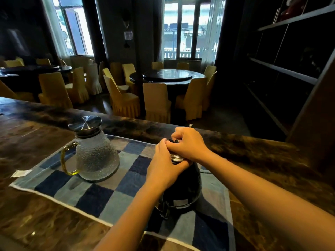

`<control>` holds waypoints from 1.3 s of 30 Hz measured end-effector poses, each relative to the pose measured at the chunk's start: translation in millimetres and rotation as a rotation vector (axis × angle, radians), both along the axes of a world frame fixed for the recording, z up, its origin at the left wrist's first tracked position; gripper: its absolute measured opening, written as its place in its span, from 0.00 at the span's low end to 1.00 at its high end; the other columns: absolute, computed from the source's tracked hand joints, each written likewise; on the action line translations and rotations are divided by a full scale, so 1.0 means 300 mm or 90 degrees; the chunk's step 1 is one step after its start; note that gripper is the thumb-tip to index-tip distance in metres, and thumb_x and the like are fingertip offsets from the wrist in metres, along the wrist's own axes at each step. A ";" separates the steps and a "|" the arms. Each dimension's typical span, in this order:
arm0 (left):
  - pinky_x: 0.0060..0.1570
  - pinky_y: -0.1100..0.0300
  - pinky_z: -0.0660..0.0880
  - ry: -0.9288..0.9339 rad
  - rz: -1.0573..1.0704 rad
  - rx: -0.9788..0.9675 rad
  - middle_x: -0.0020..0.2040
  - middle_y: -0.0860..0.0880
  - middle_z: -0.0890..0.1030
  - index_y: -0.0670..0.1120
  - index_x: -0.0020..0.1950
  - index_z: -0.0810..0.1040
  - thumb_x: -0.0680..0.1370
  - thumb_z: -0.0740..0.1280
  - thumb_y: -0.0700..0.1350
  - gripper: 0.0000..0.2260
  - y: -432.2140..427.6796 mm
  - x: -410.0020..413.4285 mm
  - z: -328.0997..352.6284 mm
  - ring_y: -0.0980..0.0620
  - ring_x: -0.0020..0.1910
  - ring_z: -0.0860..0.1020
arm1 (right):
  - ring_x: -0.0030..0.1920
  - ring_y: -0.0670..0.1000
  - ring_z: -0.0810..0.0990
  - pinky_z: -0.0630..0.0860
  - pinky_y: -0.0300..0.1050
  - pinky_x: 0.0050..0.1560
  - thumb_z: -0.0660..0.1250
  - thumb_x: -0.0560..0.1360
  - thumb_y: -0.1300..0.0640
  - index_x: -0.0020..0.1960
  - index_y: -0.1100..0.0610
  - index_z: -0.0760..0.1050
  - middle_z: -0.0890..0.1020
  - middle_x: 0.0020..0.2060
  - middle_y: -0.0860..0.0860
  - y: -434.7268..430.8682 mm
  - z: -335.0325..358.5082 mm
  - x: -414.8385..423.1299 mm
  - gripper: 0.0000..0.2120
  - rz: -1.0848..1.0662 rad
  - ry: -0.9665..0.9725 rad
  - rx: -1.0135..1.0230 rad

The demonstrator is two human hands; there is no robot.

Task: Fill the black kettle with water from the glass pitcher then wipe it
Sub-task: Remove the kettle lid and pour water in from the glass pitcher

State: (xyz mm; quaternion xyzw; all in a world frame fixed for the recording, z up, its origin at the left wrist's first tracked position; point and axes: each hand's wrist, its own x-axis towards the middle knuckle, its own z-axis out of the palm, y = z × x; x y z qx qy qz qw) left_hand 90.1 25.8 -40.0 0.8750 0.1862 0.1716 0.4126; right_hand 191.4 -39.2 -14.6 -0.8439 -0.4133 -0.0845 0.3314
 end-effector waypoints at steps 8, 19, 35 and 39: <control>0.64 0.49 0.72 0.005 -0.010 0.000 0.71 0.52 0.66 0.51 0.75 0.54 0.66 0.74 0.57 0.43 0.003 -0.011 0.001 0.52 0.67 0.69 | 0.32 0.45 0.71 0.72 0.48 0.37 0.69 0.72 0.56 0.24 0.48 0.69 0.70 0.28 0.46 0.000 -0.007 0.043 0.19 0.149 0.083 0.046; 0.64 0.59 0.70 -0.017 -0.012 -0.029 0.69 0.58 0.66 0.57 0.72 0.55 0.67 0.75 0.55 0.40 0.000 -0.021 0.008 0.59 0.64 0.69 | 0.30 0.44 0.70 0.67 0.36 0.35 0.69 0.68 0.66 0.25 0.54 0.73 0.71 0.27 0.45 0.018 0.006 0.134 0.15 0.433 0.174 0.000; 0.66 0.55 0.70 -0.029 0.000 -0.026 0.70 0.57 0.66 0.57 0.73 0.56 0.65 0.74 0.58 0.42 0.001 -0.015 -0.008 0.60 0.66 0.69 | 0.31 0.48 0.71 0.69 0.48 0.31 0.68 0.68 0.50 0.34 0.53 0.66 0.72 0.28 0.47 -0.005 0.006 0.149 0.13 0.346 -0.104 0.048; 0.66 0.52 0.70 -0.021 0.007 -0.013 0.70 0.55 0.67 0.54 0.74 0.56 0.66 0.75 0.57 0.43 -0.002 -0.017 -0.006 0.57 0.66 0.70 | 0.29 0.48 0.71 0.72 0.48 0.31 0.61 0.69 0.34 0.31 0.55 0.68 0.72 0.26 0.48 -0.057 0.015 0.110 0.24 0.112 -0.197 -0.026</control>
